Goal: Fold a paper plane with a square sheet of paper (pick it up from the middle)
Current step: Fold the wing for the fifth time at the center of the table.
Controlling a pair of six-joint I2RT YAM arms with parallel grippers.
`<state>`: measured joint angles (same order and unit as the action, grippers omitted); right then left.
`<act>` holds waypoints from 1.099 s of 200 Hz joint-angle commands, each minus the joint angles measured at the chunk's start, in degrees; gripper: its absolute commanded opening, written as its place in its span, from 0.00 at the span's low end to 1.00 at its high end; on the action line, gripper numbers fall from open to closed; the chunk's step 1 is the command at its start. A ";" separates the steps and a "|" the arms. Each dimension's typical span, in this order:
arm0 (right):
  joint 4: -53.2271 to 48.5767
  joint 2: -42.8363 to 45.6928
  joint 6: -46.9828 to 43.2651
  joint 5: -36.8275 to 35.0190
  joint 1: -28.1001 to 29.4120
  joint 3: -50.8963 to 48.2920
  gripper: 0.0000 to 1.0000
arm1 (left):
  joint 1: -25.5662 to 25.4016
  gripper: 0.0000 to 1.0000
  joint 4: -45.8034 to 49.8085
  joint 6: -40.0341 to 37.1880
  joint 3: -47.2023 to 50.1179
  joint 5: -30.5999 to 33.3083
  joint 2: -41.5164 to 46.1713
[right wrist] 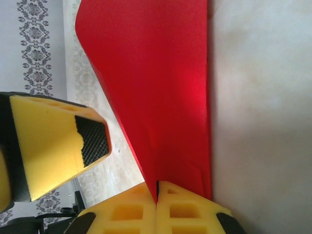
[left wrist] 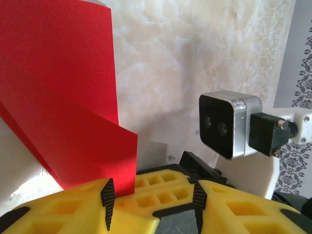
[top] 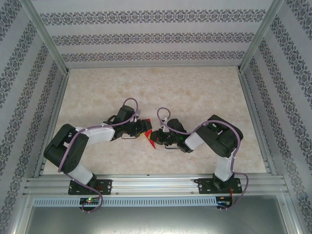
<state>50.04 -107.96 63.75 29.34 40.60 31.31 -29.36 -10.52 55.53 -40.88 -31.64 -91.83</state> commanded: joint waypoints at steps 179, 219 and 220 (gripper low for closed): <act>-23.49 10.41 -5.76 -1.69 -0.16 0.41 0.14 | -0.71 0.45 10.08 -4.29 -5.31 2.77 -9.75; -27.27 9.88 -6.49 -3.47 0.41 1.25 0.13 | -0.72 0.45 10.42 -4.29 -5.64 2.82 -9.94; -27.45 9.88 -6.55 -3.49 0.43 1.27 0.13 | -0.70 0.45 10.38 -4.29 -5.67 2.82 -9.99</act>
<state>28.93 -98.06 59.59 28.10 40.29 31.22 -29.93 -5.06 52.71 -46.37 -31.29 -99.94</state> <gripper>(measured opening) 0.137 0.451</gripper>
